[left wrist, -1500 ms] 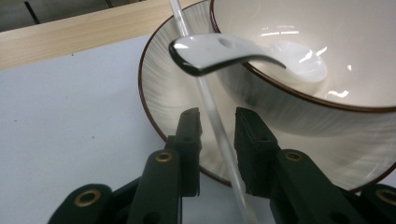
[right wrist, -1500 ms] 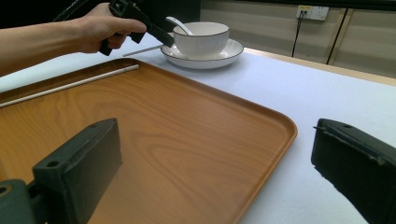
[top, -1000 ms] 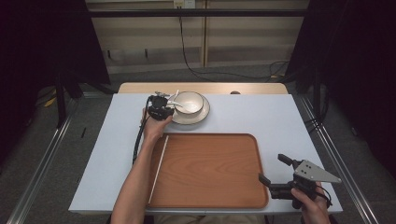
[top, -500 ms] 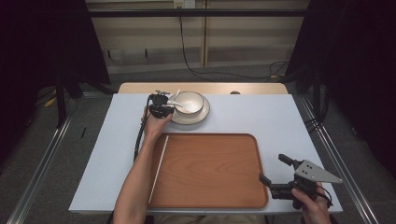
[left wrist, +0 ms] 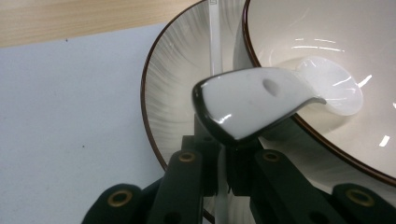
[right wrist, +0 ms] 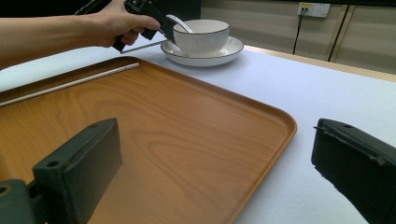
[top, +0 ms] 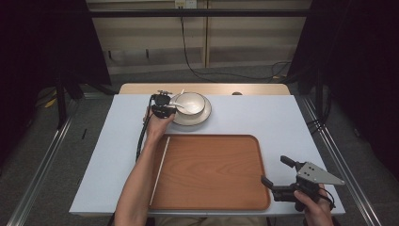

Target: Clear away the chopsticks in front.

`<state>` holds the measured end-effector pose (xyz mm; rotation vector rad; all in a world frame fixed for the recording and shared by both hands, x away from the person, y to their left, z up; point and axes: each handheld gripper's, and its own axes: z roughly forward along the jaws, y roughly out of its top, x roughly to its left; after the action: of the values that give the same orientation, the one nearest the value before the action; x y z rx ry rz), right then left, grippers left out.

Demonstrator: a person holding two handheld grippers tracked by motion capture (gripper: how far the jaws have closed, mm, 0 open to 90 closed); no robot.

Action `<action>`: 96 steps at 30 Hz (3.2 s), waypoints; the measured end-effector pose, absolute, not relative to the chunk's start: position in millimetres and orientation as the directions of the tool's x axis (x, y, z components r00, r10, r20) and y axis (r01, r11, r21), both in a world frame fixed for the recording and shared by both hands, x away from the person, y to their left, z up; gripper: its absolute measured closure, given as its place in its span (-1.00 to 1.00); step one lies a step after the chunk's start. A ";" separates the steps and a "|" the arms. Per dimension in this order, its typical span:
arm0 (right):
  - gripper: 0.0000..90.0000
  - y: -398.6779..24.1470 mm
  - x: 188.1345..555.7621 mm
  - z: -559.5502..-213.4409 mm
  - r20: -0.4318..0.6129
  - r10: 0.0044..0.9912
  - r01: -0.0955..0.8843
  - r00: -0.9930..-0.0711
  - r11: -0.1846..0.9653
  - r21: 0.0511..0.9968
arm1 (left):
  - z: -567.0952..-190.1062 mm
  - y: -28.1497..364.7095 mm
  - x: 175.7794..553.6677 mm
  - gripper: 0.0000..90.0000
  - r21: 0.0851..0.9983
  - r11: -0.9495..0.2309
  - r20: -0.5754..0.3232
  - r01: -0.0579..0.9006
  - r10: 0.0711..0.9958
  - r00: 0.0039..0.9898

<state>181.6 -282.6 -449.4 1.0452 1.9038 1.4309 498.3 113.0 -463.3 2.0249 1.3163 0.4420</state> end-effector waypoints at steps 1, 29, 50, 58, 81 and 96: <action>-0.97 -282.7 181.5 -449.3 0.033 0.832 0.262 -0.553 0.136 0.956 | -463.2 113.5 498.4 0.89 0.691 -0.260 -0.084 0.674 0.897 0.433; -0.97 -282.2 181.6 -449.0 0.034 0.834 0.257 -0.551 0.131 0.957 | -448.3 126.4 475.3 0.90 0.747 -0.196 -0.098 0.635 0.913 0.397; -0.97 -282.1 182.1 -449.0 0.033 0.833 0.259 -0.552 0.134 0.956 | -448.8 154.5 448.1 0.90 0.766 -0.119 -0.143 0.632 0.927 0.347; -0.97 -282.6 182.3 -449.2 0.037 0.834 0.262 -0.550 0.131 0.956 | -456.1 153.6 443.6 0.90 0.748 -0.174 -0.089 0.641 0.930 0.356; -0.97 -282.3 181.8 -448.9 0.034 0.837 0.259 -0.546 0.129 0.957 | -448.3 161.8 389.8 0.90 0.792 -0.078 -0.129 0.605 0.948 0.291; -0.97 -282.4 181.7 -448.9 0.031 0.836 0.258 -0.548 0.133 0.957 | -444.9 168.9 356.6 0.90 0.792 -0.042 -0.172 0.609 0.942 0.289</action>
<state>181.7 -282.4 -448.9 1.0486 1.8885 1.4282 356.6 168.9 -444.9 1.7454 1.4128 0.5161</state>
